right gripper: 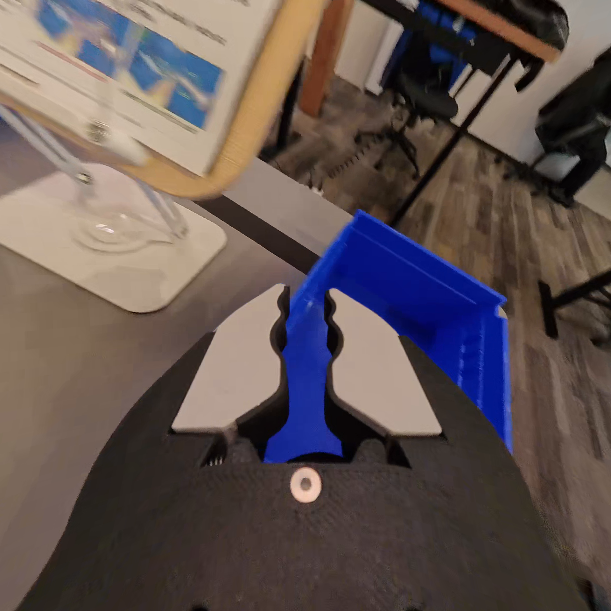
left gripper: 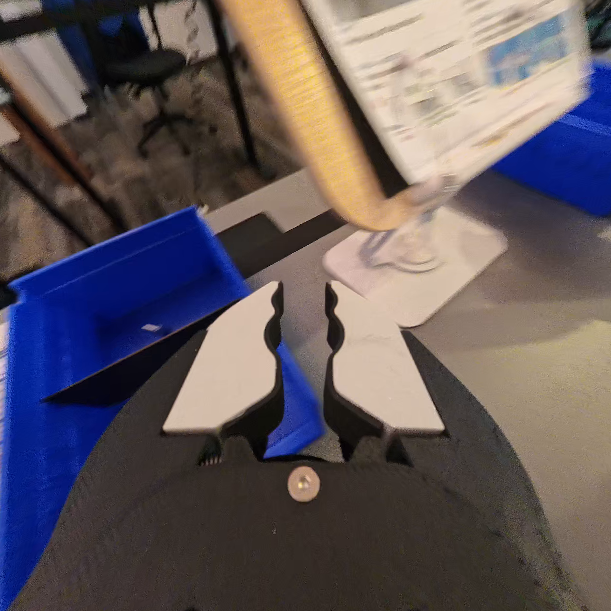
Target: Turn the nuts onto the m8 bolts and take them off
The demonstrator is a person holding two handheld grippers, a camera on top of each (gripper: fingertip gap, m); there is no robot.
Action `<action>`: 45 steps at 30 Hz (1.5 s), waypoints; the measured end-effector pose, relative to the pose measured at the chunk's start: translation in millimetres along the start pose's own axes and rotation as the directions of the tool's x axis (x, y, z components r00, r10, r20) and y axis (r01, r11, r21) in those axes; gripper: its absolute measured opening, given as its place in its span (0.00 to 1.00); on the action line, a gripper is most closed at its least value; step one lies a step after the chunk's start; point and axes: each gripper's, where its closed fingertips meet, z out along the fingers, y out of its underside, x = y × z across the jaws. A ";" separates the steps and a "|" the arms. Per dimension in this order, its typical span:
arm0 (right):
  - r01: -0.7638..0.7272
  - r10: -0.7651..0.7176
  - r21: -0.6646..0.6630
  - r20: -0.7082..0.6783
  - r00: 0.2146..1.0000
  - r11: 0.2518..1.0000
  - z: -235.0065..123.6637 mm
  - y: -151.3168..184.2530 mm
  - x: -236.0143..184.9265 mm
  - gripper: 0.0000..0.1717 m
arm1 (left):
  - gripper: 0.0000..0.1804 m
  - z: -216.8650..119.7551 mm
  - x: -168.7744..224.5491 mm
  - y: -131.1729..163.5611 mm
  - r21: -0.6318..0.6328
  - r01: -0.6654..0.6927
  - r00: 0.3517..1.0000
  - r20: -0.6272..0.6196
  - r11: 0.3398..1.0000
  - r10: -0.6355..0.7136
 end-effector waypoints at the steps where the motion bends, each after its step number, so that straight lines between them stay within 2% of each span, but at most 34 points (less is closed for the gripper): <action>1: 0.009 -0.010 0.033 0.020 1.000 0.999 -4.6 -4.9 -12.8 0.11 | 0.13 6.6 -26.1 2.5 -0.066 0.020 0.999 0.036 0.998 -0.018; 5: 0.016 -0.036 0.170 0.110 0.993 0.985 -19.1 -22.1 -62.5 0.06 | 0.14 51.8 -114.8 31.8 -0.324 0.170 0.983 0.119 0.931 -0.138; 8: 0.027 -0.067 0.228 0.167 0.984 0.973 -19.4 -26.5 -94.9 0.05 | 0.16 85.3 -155.0 63.5 -0.490 0.280 0.959 0.171 0.825 -0.224; 10: 0.059 -0.106 0.244 0.186 0.977 0.968 -17.8 -28.2 -110.1 0.04 | 0.16 102.3 -177.7 78.8 -0.550 0.308 0.949 0.234 0.776 -0.210; 13: 0.055 -0.121 0.263 0.239 0.964 0.963 -15.9 -29.1 -126.3 0.04 | 0.19 119.6 -181.1 102.8 -0.675 0.367 0.930 0.258 0.640 -0.261; 15: 0.041 -0.117 0.269 0.274 0.955 0.962 -15.0 -27.5 -133.9 0.04 | 0.20 124.5 -186.0 116.6 -0.737 0.393 0.919 0.304 0.550 -0.249; 18: 0.038 -0.119 0.266 0.294 0.948 0.963 -14.9 -23.7 -138.9 0.04 | 0.19 130.1 -189.8 126.9 -0.785 0.411 0.911 0.338 0.463 -0.235; 25: 0.021 -0.113 0.274 0.326 0.939 0.962 -18.7 -24.2 -144.4 0.04 | 0.16 137.8 -184.8 147.6 -0.837 0.450 0.886 0.372 0.313 -0.278; 27: 0.019 -0.112 0.275 0.325 0.939 0.961 -19.4 -24.3 -143.7 0.04 | 0.10 141.4 -189.2 147.6 -0.829 0.448 0.890 0.375 0.336 -0.261; 31: 0.007 -0.101 0.277 0.327 0.939 0.961 -20.4 -24.2 -141.2 0.04 | 0.08 144.4 -191.4 142.9 -0.808 0.438 0.895 0.355 0.393 -0.269; 33: 0.005 -0.099 0.275 0.330 0.939 0.961 -19.9 -22.9 -141.1 0.04 | 0.08 144.0 -194.2 131.2 -0.781 0.423 0.904 0.335 0.459 -0.263; 36: 0.009 -0.107 0.278 0.339 0.935 0.960 -20.3 -22.5 -144.8 0.03 | 0.08 131.2 -188.0 98.5 -0.730 0.372 0.928 0.269 0.573 -0.259; 38: 0.010 -0.112 0.283 0.346 0.932 0.959 -20.4 -22.4 -148.5 0.03 | 0.08 112.6 -169.2 69.3 -0.689 0.309 0.949 0.183 0.656 -0.255; 41: 0.001 -0.115 0.290 0.376 0.920 0.957 -20.3 -21.9 -157.8 0.03 | 0.08 67.2 -123.7 30.6 -0.625 0.182 0.980 0.056 0.759 -0.189; 45: 0.018 -0.145 0.293 0.420 0.896 0.956 -18.3 -18.7 -179.2 0.03 | 0.08 5.7 -28.9 17.8 -0.576 -0.008 0.989 -0.128 0.818 -0.081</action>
